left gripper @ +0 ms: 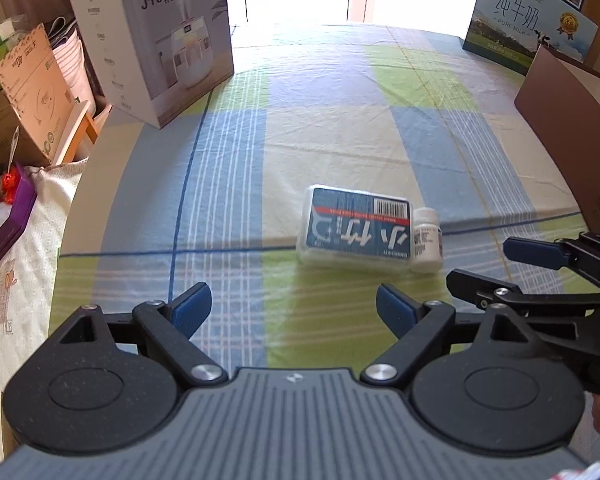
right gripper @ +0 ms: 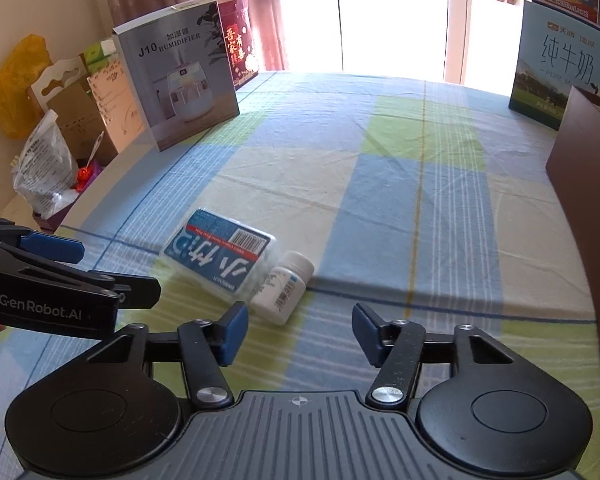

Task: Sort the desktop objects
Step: 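Move the right gripper down around the white pill bottle and close it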

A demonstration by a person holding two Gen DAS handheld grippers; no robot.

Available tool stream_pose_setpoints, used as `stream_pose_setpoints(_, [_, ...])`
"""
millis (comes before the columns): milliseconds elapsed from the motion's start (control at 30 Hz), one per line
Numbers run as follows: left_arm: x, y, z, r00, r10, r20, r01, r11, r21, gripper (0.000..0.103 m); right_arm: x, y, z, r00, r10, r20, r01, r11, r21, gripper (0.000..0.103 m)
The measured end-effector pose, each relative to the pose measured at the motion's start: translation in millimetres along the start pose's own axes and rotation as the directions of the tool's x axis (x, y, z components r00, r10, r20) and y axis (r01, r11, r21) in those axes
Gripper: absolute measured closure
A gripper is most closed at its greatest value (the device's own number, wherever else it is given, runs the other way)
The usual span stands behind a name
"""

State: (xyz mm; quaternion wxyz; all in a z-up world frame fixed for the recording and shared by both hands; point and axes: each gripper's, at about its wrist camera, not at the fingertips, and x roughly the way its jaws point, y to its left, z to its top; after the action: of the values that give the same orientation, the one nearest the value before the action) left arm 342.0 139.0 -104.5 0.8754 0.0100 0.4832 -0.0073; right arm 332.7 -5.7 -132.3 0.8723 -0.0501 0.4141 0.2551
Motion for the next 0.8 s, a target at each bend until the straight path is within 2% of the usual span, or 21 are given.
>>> stream_pose_setpoints(233, [16, 3, 11, 1.000, 0.002, -0.005, -0.001, 1.000, 0.026, 0.016, 22, 2, 6, 1.000, 0.004, -0.016, -0.003, 1.000, 0.029, 0.062])
stream_pose_setpoints(367, [23, 5, 16, 1.000, -0.004, -0.014, 0.004, 0.999, 0.040, 0.016, 31, -3, 5, 0.999, -0.019, -0.042, 0.021, 0.999, 0.034, 0.079])
stream_pose_setpoints(567, [31, 0, 23, 0.999, -0.035, -0.018, 0.036, 0.998, 0.051, 0.016, 29, -27, 6, 0.997, -0.057, -0.045, 0.060, 0.995, 0.076, 0.079])
stream_pose_setpoints(800, [42, -24, 32, 0.995, -0.090, -0.030, 0.092, 0.991, 0.092, 0.015, 16, -61, 3, 0.992, -0.113, -0.055, 0.120, 0.984, 0.131, 0.079])
